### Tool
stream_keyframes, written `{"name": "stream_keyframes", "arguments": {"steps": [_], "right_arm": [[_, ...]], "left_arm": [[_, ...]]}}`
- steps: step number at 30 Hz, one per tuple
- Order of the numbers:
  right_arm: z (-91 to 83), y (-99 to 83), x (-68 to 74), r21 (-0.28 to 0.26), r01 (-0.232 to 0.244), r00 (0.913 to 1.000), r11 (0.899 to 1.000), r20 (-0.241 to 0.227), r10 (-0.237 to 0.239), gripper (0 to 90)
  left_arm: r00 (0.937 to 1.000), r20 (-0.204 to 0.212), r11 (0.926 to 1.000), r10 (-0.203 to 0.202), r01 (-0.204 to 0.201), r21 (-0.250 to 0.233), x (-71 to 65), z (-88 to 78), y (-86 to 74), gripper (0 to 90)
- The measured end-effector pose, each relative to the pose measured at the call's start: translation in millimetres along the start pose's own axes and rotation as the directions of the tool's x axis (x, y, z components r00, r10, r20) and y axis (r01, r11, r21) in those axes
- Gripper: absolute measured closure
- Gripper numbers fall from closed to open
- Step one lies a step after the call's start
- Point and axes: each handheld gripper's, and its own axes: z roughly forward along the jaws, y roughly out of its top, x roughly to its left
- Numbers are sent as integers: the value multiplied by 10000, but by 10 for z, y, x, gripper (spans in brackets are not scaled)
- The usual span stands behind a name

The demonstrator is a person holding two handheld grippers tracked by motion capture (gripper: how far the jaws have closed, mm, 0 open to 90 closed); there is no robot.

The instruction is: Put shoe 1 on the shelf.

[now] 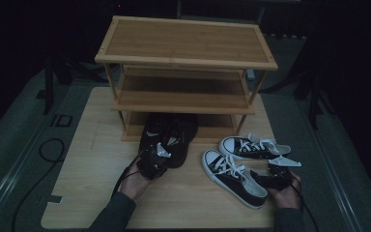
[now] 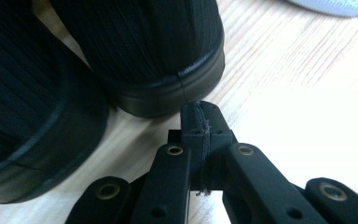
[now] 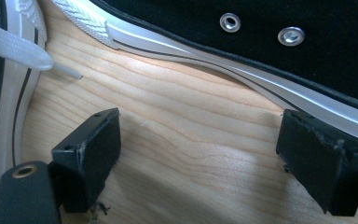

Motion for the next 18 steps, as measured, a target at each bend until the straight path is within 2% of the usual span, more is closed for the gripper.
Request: {"name": "stream_keyframes", "arguments": {"steps": [7, 9, 11, 13, 18], "right_arm": [[0, 0, 0, 5, 3, 10000, 10000, 2, -3, 138], [0, 0, 0, 5, 2, 10000, 10000, 2, -2, 138], [0, 0, 0, 5, 4, 10000, 10000, 2, -4, 138], [0, 0, 0, 4, 6, 10000, 10000, 1, -6, 138], [0, 0, 0, 5, 4, 10000, 10000, 2, -4, 138]], "left_arm": [[9999, -118, 9995, 28, -24, 330, -18, 112, -44, 900], [9994, -318, 9988, 120, -104, 481, -18, 164, -54, 900], [9995, -310, 9993, 74, -62, 362, -11, 171, -54, 900], [9986, -519, 9993, 80, -61, 377, -5, 187, -29, 900], [9965, -779, 9988, 301, -271, 396, -51, 199, 10, 900]]}}
